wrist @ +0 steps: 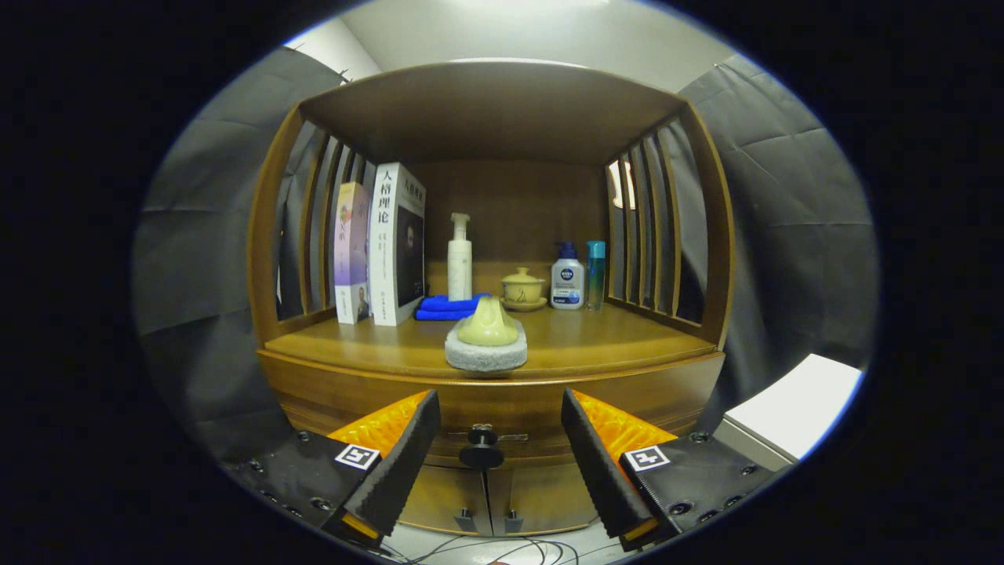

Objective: Pull open the drawer, take out the items inside it, and place them on the countertop above the cabinet.

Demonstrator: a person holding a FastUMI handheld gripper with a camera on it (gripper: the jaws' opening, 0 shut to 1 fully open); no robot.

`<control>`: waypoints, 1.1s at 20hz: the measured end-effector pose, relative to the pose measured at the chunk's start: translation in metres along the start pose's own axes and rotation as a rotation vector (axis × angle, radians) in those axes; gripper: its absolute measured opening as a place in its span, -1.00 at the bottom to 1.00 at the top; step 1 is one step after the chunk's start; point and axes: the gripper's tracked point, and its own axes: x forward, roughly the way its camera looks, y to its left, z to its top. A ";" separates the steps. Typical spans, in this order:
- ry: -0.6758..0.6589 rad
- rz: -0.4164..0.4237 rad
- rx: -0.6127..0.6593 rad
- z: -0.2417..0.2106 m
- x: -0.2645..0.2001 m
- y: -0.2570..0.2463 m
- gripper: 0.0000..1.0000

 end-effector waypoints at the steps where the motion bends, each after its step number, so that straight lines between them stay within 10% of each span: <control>1: -0.010 -0.008 -0.002 0.009 -0.010 -0.003 0.95; 22: -0.027 -0.013 -0.049 0.036 -0.113 0.016 0.95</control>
